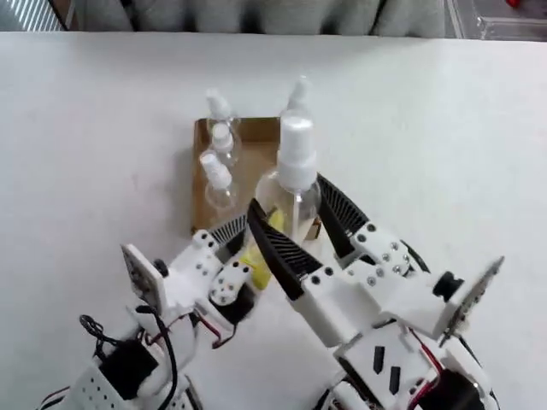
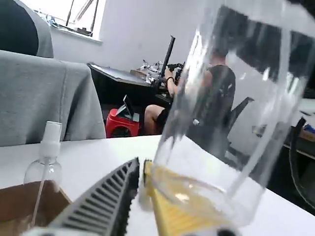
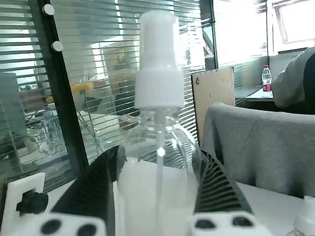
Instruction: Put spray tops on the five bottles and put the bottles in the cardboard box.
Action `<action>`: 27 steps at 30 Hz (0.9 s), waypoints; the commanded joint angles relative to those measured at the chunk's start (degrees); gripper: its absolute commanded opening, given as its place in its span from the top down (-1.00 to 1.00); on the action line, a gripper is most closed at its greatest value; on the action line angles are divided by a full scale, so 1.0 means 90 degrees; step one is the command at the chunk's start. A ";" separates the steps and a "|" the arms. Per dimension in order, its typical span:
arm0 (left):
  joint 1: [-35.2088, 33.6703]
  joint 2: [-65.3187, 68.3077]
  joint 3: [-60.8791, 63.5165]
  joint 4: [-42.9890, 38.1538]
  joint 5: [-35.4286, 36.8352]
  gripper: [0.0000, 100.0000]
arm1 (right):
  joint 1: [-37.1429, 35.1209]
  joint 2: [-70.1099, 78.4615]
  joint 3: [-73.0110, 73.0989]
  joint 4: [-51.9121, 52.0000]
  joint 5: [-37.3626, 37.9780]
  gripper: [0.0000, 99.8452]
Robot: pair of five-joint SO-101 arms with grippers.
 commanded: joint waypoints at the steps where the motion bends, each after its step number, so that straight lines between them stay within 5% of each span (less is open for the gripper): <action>1: -0.0083 -0.0093 -0.0078 -0.0176 -0.0010 0.96 | -0.0073 -0.0112 0.0088 -0.0054 0.0000 0.97; 14: -0.0044 -0.0093 0.0147 -0.0176 -0.0029 0.96 | -0.0054 0.2359 0.0127 -0.3150 0.0498 0.97; 27: -0.0093 -0.0093 0.0234 -0.0225 -0.0059 0.96 | -0.0054 0.3111 0.1094 -0.4078 0.1006 0.97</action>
